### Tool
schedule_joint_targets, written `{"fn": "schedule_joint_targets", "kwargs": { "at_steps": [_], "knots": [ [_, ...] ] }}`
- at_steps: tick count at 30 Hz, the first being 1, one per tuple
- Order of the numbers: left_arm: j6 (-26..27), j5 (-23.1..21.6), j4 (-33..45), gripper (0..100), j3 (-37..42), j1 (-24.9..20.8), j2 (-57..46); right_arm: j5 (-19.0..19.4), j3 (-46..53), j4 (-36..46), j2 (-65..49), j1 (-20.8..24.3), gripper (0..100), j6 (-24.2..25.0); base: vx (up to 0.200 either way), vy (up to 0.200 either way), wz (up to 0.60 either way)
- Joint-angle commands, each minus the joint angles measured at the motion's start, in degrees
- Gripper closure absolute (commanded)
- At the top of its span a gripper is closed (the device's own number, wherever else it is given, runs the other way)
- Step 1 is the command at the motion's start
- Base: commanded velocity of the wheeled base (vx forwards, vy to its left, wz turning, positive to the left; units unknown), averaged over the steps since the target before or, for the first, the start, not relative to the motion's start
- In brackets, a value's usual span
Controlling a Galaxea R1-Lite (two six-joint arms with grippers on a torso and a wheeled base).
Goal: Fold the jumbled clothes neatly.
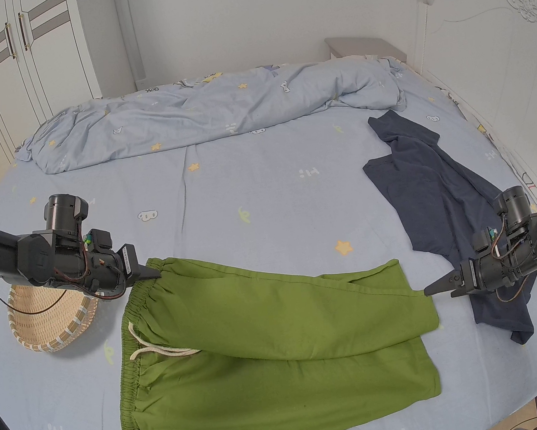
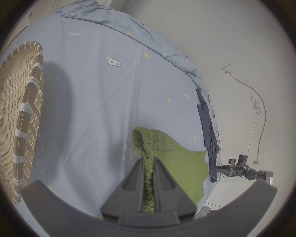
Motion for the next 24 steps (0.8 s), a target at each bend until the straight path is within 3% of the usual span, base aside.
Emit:
{"fn": "schedule_joint_targets", "kwargs": {
  "at_steps": [1,24],
  "knots": [
    [0.04,-0.01,0.0,100,0.1,-0.09,-0.28,1.02,0.45,0.04,3.62,-0.05,0,-0.51,0.0,0.0,0.0],
    [0.04,0.08,0.0,100,0.02,0.0,-0.46,1.11,-0.43,-9.89,9.25,4.52,0,2.92,0.0,0.0,0.0]
  ]
}}
